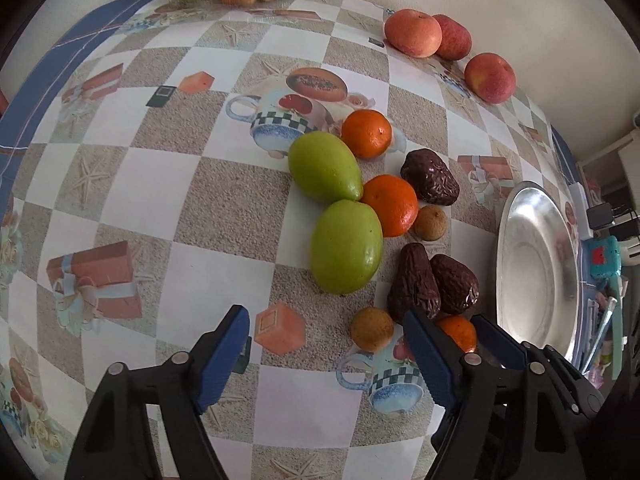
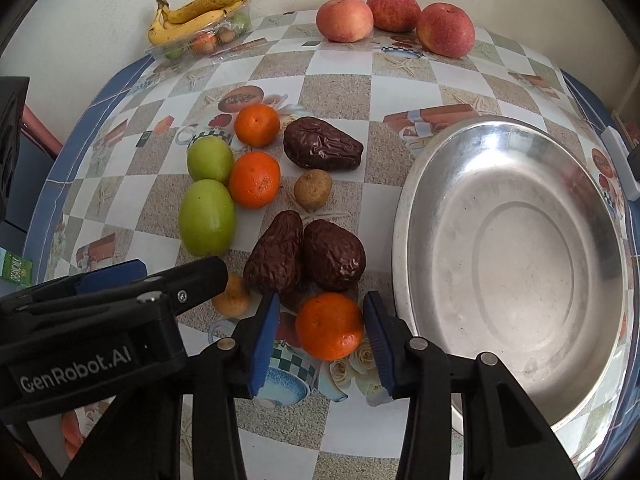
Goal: Organize fruits
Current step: 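Move the right tool to a tangerine while the left tool approaches a small brown fruit, then close the right tool on the tangerine while the left tool grips the small brown fruit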
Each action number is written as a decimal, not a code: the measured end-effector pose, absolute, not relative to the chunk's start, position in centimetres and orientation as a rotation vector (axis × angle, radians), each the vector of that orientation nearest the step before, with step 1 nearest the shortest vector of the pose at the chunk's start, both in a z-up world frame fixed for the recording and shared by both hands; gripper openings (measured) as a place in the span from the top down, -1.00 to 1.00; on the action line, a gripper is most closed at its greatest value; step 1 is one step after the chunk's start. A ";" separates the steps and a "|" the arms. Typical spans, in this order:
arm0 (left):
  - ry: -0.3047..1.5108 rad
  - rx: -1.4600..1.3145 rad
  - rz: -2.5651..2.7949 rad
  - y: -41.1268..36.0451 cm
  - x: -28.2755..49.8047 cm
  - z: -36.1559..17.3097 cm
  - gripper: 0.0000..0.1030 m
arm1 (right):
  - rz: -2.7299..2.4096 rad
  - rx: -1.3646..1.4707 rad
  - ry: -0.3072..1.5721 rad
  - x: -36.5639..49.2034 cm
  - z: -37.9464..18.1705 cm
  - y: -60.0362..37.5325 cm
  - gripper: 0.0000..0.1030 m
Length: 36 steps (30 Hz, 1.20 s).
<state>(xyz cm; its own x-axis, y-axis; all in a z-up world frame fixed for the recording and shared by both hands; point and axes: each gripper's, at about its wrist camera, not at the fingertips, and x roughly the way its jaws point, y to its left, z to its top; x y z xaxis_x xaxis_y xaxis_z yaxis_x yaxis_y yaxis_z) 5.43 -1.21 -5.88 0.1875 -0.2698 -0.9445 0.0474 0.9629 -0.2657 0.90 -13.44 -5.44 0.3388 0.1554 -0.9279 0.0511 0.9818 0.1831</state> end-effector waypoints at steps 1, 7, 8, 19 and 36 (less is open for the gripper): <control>1.366 -0.199 -0.228 -1.1 5.3 -5.8 -0.58 | 0.067 0.183 1.227 0.9 -5.4 -13.3 0.12; 1.374 -0.190 -0.249 -1.4 4.9 -5.9 -0.58 | 0.056 0.150 1.230 0.7 -5.4 -13.3 0.28; 1.376 -0.186 -0.251 -1.5 4.9 -6.0 -0.52 | 0.057 0.151 1.230 0.7 -5.4 -13.3 0.28; 1.397 -0.168 -0.340 -3.2 4.7 -6.4 0.27 | 0.079 0.180 1.243 -0.3 -5.2 -13.3 0.28; 1.301 -0.261 -0.261 0.7 3.9 -4.0 0.50 | 0.096 0.246 1.189 -1.4 -3.6 -14.4 0.29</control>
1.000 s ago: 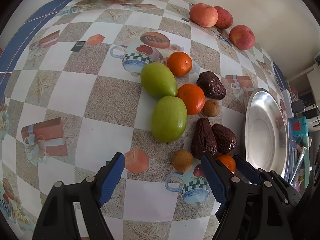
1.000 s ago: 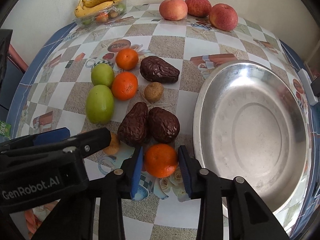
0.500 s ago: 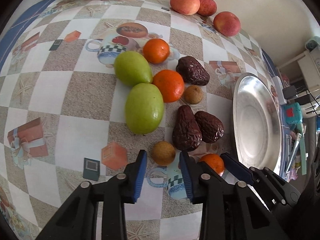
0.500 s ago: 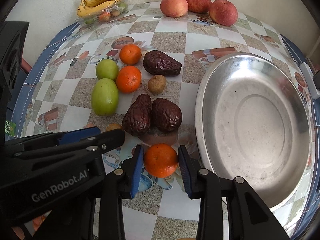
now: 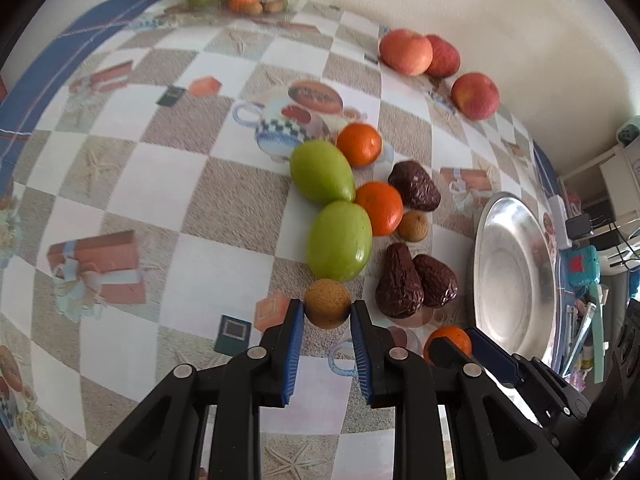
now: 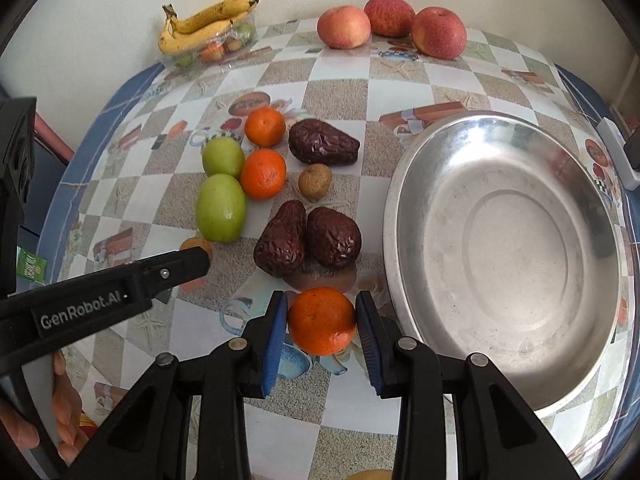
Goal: Organize fruits
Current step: 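Close the right tool on the tangerine while the left tool grips the small brown fruit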
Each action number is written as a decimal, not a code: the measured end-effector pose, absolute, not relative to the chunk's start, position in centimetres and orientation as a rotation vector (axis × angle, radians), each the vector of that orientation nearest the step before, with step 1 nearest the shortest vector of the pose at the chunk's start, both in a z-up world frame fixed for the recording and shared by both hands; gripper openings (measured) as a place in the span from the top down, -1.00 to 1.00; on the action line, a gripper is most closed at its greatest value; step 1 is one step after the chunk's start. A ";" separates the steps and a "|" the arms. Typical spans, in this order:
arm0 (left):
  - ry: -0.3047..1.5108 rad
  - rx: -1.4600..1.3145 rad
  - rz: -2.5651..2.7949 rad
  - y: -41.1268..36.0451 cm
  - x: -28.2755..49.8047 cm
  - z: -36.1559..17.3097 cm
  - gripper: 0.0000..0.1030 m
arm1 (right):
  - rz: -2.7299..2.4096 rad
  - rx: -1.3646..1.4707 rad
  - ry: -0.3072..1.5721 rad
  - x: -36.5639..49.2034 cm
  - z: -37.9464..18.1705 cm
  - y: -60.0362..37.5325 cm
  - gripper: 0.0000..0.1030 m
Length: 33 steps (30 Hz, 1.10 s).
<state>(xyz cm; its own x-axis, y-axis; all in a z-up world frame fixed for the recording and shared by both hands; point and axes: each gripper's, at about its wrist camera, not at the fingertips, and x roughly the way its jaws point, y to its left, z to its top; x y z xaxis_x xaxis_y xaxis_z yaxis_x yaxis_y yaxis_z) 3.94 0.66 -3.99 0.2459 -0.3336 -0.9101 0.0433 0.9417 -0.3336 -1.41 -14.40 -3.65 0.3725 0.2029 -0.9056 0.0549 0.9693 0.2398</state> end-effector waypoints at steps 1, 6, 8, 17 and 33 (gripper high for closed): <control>1.288 -0.262 -0.263 0.8 3.8 -3.7 0.50 | 0.095 0.256 1.178 -1.5 -3.4 -14.6 0.29; 1.272 -0.255 -0.281 0.2 3.9 -3.0 0.50 | 0.073 0.282 1.136 -1.8 -2.3 -15.5 0.29; 1.277 -0.258 -0.293 -0.3 4.0 -2.9 0.50 | 0.048 0.289 1.123 -1.7 -2.1 -16.0 0.29; 1.267 -0.177 -0.317 -3.9 5.6 -1.5 0.50 | -0.085 0.303 1.089 0.1 -0.2 -18.8 0.29; 1.263 -0.136 -0.409 -11.6 8.5 -1.7 0.50 | -0.182 0.424 1.066 2.8 -0.7 -25.1 0.29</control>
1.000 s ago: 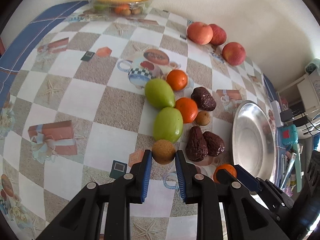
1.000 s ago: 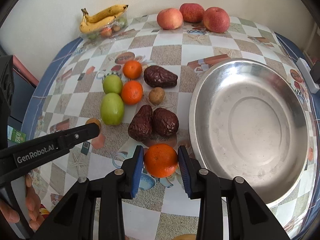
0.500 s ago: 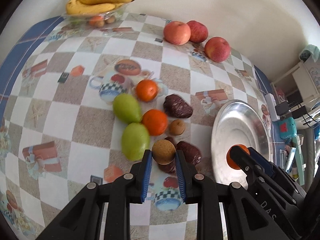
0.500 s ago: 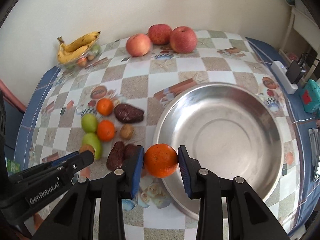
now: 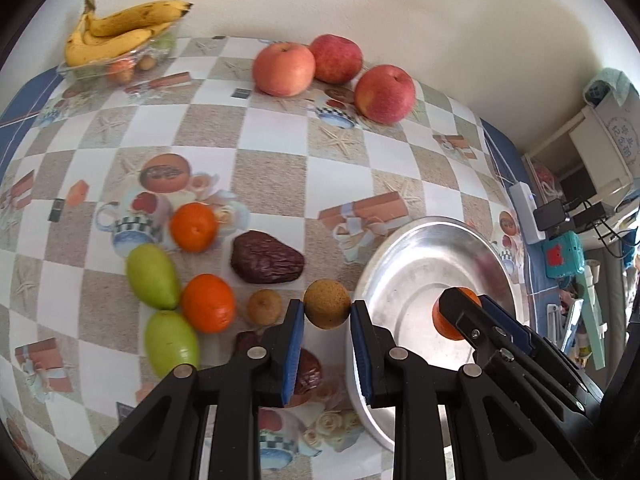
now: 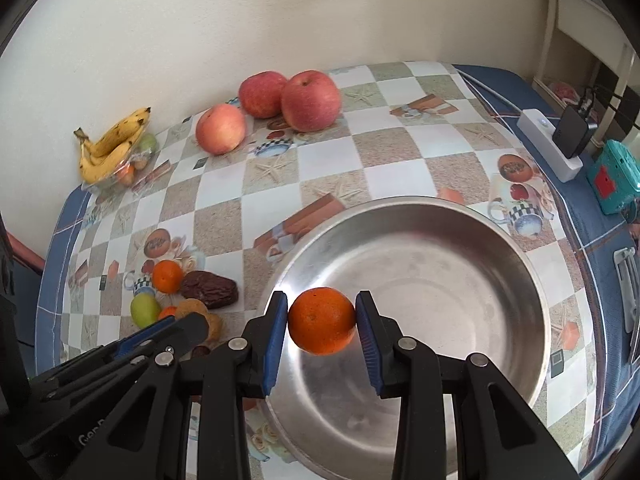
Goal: Organize fruits
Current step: 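Close the right tool on the tangerine while the left tool grips the small brown fruit, then carry the tangerine into the steel bowl and release while the left tool drops the brown fruit there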
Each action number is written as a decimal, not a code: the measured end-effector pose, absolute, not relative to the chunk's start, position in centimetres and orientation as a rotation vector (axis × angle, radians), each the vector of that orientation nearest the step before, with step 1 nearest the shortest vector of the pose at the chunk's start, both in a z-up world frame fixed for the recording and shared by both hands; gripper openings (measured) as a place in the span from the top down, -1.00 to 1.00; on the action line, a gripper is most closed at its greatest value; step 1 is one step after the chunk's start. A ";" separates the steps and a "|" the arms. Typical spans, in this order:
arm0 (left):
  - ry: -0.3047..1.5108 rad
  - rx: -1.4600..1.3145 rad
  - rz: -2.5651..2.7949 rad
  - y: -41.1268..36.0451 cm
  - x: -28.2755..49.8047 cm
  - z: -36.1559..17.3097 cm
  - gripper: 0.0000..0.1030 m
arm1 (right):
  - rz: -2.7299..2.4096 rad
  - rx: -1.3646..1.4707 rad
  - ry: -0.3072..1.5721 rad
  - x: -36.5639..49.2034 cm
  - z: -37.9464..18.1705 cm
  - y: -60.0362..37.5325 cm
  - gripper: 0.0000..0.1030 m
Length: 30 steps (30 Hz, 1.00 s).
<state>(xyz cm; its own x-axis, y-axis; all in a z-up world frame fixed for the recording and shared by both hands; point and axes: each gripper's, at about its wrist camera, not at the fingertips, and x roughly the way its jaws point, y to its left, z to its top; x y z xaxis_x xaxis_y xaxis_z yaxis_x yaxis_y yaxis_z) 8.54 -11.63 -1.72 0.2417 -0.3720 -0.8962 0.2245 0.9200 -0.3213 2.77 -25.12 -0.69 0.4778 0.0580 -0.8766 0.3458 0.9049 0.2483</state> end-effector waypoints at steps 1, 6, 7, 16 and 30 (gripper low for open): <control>1.262 -0.132 -0.418 -12.2 8.4 -1.8 0.50 | -0.196 0.432 1.068 2.6 -0.8 -25.7 0.29; 1.257 -0.063 -0.479 -15.0 7.0 -2.2 0.50 | -0.313 0.417 1.078 1.2 -1.0 -28.6 0.29; 1.257 -0.049 -0.483 -15.3 6.7 -2.2 0.50 | -0.337 0.428 1.076 0.8 -1.1 -29.4 0.29; 1.248 0.029 -0.562 -17.9 4.8 -2.5 0.49 | -0.418 0.496 1.033 -1.5 -0.5 -32.6 0.29; 1.265 0.054 -0.524 -16.9 4.8 -2.9 0.48 | -0.398 0.496 1.060 -1.1 -1.1 -32.1 0.24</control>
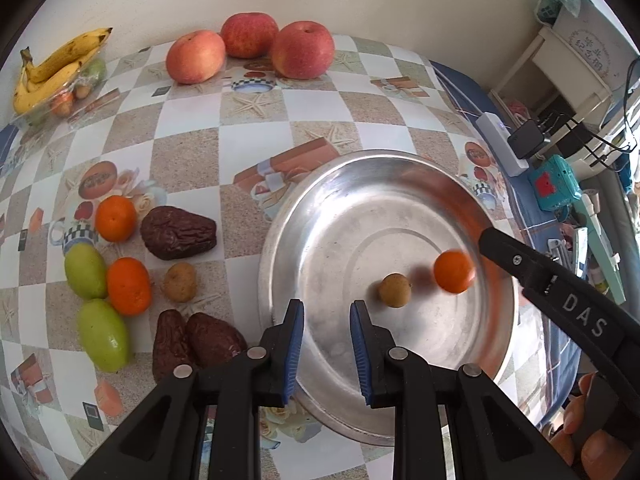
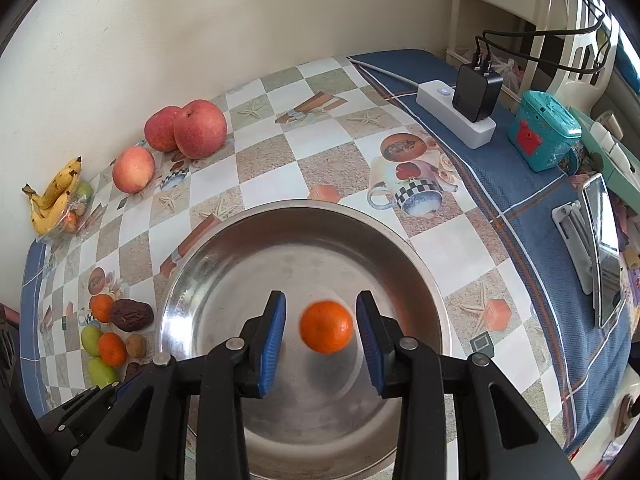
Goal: Organize fruits
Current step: 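Carry the tangerine into the steel bowl and release while the left tool drops the brown fruit there, then withdraw both open tools from the bowl back toward the fruit row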
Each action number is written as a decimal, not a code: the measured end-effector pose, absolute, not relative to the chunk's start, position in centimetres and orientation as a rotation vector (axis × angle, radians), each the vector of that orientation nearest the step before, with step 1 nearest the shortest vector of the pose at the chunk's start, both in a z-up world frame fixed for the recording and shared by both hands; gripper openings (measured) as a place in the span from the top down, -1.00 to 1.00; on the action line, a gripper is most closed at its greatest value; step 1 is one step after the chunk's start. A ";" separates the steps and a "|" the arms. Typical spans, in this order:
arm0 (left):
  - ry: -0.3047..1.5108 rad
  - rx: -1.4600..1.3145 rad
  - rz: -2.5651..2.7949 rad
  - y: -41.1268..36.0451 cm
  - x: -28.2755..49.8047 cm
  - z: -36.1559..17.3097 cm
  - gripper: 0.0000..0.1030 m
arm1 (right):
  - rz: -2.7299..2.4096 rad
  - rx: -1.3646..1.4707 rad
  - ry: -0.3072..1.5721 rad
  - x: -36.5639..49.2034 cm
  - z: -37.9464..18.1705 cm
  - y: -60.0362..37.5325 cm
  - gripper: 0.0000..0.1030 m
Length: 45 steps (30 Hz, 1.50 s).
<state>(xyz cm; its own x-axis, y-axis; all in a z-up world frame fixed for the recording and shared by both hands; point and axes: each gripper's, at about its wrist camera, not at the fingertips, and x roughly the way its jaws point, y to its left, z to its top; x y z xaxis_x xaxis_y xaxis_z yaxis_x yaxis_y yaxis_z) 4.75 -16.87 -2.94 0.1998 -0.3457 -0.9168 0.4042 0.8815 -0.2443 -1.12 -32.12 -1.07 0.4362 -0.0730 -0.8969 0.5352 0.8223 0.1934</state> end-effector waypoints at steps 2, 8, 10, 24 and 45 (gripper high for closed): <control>1.269 0.051 -0.514 -16.6 4.8 -3.1 0.48 | -0.394 0.500 1.057 -1.2 -1.0 -32.1 0.22; 1.272 0.043 -0.500 -16.0 4.9 -3.0 0.48 | -0.384 0.491 1.061 -1.0 -1.0 -31.7 0.22; 1.274 0.037 -0.492 -15.7 5.0 -3.0 0.48 | -0.374 0.491 1.061 -1.0 -1.0 -31.5 0.22; 1.230 -0.094 -0.338 -9.2 8.1 -1.3 0.48 | -0.302 0.476 1.079 -0.6 -1.3 -29.7 0.22; 1.220 -0.248 -0.118 2.1 9.0 -1.2 0.48 | -0.107 0.434 1.026 0.4 0.8 -23.9 0.22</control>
